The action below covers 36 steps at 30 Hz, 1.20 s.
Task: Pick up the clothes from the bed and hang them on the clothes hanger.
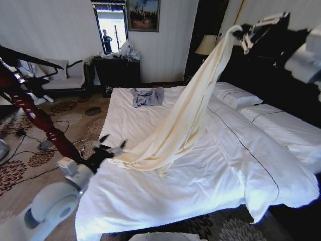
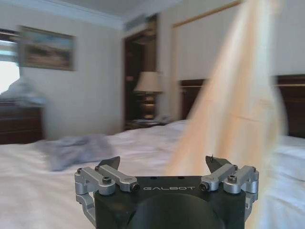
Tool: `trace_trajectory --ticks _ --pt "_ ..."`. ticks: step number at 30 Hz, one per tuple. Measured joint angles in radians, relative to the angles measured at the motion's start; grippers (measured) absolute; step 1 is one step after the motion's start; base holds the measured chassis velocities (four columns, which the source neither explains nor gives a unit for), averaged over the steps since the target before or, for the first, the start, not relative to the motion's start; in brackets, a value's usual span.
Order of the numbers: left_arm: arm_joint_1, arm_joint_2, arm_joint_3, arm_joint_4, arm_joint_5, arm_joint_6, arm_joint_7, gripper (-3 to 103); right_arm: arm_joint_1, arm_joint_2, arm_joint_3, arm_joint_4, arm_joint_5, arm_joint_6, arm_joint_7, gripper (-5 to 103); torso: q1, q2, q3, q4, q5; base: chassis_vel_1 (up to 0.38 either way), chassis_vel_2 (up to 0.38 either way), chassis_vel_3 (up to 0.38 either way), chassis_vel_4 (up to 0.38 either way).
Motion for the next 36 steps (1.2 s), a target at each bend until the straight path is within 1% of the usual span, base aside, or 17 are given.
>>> trace_trajectory --ticks 2,3,5,6,7,8,10,11,13,15,16,17,21,26,28,31,36 --pt "-0.025 0.011 0.022 -0.002 -0.017 0.002 0.002 100 -0.026 -0.018 0.030 -0.008 0.007 -0.006 0.009 1 0.000 0.000 0.000 0.0000 0.0001 0.000 0.000 0.000 0.000" --pt "-0.088 0.036 0.067 -0.008 -0.058 0.004 0.000 100 -0.092 -0.065 0.103 -0.027 0.026 -0.022 0.032 1 0.000 0.000 0.000 -0.0001 0.0001 0.000 0.000 0.000 0.000" --pt "-0.163 0.068 0.115 -0.009 -0.093 0.007 0.001 100 -0.182 -0.143 0.193 -0.059 0.067 -0.047 0.068 1 0.000 0.000 0.000 0.0004 -0.0002 0.000 0.000 0.000 0.000" --pt "-0.163 0.068 0.115 -0.009 -0.093 0.007 0.001 100 -0.182 -0.143 0.193 -0.059 0.067 -0.047 0.068 1 0.000 0.000 0.000 0.0004 -0.0002 0.000 0.000 0.000 0.000" --pt "-0.195 0.079 0.133 -0.009 -0.099 0.007 0.004 100 -0.212 -0.175 0.223 -0.073 0.085 -0.057 0.085 1 0.000 0.000 0.000 0.0005 -0.0003 0.000 0.000 0.000 0.000" --pt "-0.262 0.095 0.177 -0.008 -0.107 0.008 0.006 100 -0.274 -0.241 0.286 -0.101 0.123 -0.081 0.124 1 0.000 0.000 0.000 0.0007 -0.0006 0.000 0.000 0.000 0.000" --pt "-0.324 0.097 0.224 -0.008 -0.127 0.013 0.003 100 -0.324 -0.291 0.335 -0.118 0.158 -0.103 0.161 1 0.000 0.000 0.000 0.0009 -0.0009 0.000 0.000 0.000 0.000" --pt "-0.324 0.097 0.224 -0.008 -0.127 0.013 0.003 100 -0.324 -0.291 0.335 -0.118 0.158 -0.103 0.161 1 0.000 0.000 0.000 0.0009 -0.0009 0.000 0.000 0.000 0.000" --pt "-0.433 0.088 0.304 -0.006 -0.163 0.029 -0.010 100 -0.384 -0.354 0.394 -0.142 0.189 -0.124 0.202 1 0.000 0.000 0.000 0.0005 -0.0001 0.000 0.000 0.000 0.000" --pt "-0.479 0.080 0.353 -0.006 -0.163 0.036 -0.015 100 -0.404 -0.383 0.419 -0.158 0.200 -0.128 0.213 1 0.000 0.000 0.000 0.0001 0.0000 0.000 0.000 0.000 0.000" --pt "-0.479 0.080 0.353 -0.006 -0.163 0.036 -0.015 100 -0.404 -0.383 0.419 -0.158 0.200 -0.128 0.213 1 0.000 0.000 0.000 0.0001 0.0000 0.000 0.000 0.000 0.000" --pt "-0.538 0.062 0.415 -0.005 -0.146 0.040 -0.026 100 -0.418 -0.422 0.448 -0.177 0.223 -0.133 0.225 1 0.000 0.000 0.000 0.0001 0.0000 0.000 0.000 0.000 0.000" --pt "-0.617 0.017 0.504 0.016 -0.103 0.042 -0.049 102 -0.417 -0.470 0.472 -0.201 0.250 -0.134 0.230 1 0.000 0.000 0.000 0.0002 -0.0005 0.000 0.000 0.000 0.000" --pt "-0.669 -0.022 0.559 0.073 -0.062 0.041 -0.060 99 -0.411 -0.483 0.481 -0.193 0.275 -0.135 0.234 1 0.000 0.000 0.000 0.0002 0.0002 0.000 0.000 0.000 0.000" --pt "-0.681 -0.030 0.569 0.084 -0.057 0.041 -0.063 99 -0.411 -0.486 0.484 -0.190 0.279 -0.135 0.236 1 0.000 0.000 0.000 0.0001 0.0002 0.000 0.000 0.000 0.000" --pt "-0.767 -0.080 0.636 0.139 -0.046 0.041 -0.091 99 -0.411 -0.500 0.505 -0.178 0.299 -0.141 0.247 1 0.000 0.000 0.000 0.0003 -0.0001 0.000 0.000 0.000 0.000" --pt "-0.832 -0.119 0.701 0.182 -0.045 0.042 -0.106 99 -0.412 -0.506 0.515 -0.167 0.312 -0.143 0.252 1 0.000 0.000 0.000 0.0002 -0.0002 0.000 0.000 0.000 0.000"
